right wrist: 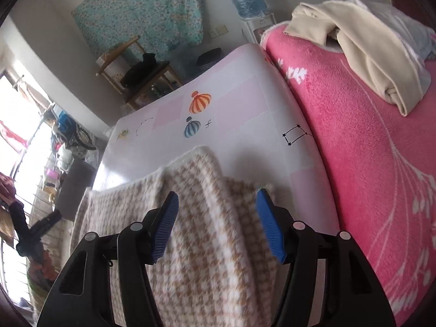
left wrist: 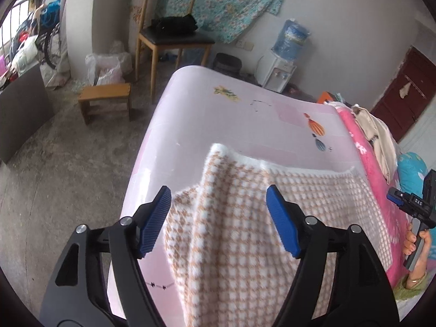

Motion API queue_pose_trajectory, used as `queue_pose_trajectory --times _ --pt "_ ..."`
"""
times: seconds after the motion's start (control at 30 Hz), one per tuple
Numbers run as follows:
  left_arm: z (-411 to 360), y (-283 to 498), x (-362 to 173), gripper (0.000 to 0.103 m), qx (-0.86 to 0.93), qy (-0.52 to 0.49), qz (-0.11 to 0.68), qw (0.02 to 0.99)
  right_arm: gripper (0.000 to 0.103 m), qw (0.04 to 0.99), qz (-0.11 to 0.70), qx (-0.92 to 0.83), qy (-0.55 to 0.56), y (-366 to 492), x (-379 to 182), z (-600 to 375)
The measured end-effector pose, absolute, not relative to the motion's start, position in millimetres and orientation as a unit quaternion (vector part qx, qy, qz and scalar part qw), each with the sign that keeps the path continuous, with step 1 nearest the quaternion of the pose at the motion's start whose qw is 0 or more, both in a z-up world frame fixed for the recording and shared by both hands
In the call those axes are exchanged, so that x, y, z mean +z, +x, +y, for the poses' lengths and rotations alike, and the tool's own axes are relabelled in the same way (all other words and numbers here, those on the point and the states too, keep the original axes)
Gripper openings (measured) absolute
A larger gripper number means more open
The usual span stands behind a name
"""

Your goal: Fold large clothes

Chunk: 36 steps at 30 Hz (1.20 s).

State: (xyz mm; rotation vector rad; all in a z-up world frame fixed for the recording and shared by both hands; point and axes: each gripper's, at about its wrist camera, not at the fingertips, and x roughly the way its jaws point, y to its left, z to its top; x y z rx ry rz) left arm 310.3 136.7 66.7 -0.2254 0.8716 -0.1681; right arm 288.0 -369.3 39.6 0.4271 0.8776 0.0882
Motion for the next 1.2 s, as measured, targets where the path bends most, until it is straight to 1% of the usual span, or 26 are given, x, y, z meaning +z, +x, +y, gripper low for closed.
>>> queue_pose_trajectory --times 0.03,0.07,0.23,0.4,0.53,0.67,0.93,1.07,1.2 --pt "128 295 75 0.077 -0.093 -0.099 0.412 0.901 0.069 0.888 0.416 0.049 0.19 273 46 -360" --pt "120 281 82 0.082 -0.104 -0.092 0.405 0.904 0.071 0.892 0.412 0.055 0.178 255 52 -351" --pt "77 202 100 0.09 -0.142 -0.067 0.375 0.914 0.082 0.91 0.393 0.068 0.113 175 64 -302" --pt "38 137 94 0.093 -0.119 -0.02 0.356 0.926 0.089 0.918 0.389 0.053 0.062 111 59 -262" --pt "15 101 94 0.095 -0.109 -0.001 0.339 0.935 0.094 0.919 0.389 0.036 0.05 80 53 -243" --pt "1 82 93 0.095 -0.084 0.006 0.339 0.937 0.096 0.93 0.366 -0.019 0.019 55 59 -233" --pt "-14 72 93 0.095 -0.002 0.019 0.345 0.938 0.097 0.94 0.336 -0.063 -0.004 34 74 -231" --pt "-19 72 90 0.095 0.008 0.034 0.355 0.934 0.097 0.941 0.331 -0.075 -0.005 30 78 -229" --pt "-21 72 84 0.095 0.033 0.027 0.367 0.929 0.097 0.937 0.341 -0.074 0.013 35 78 -232"
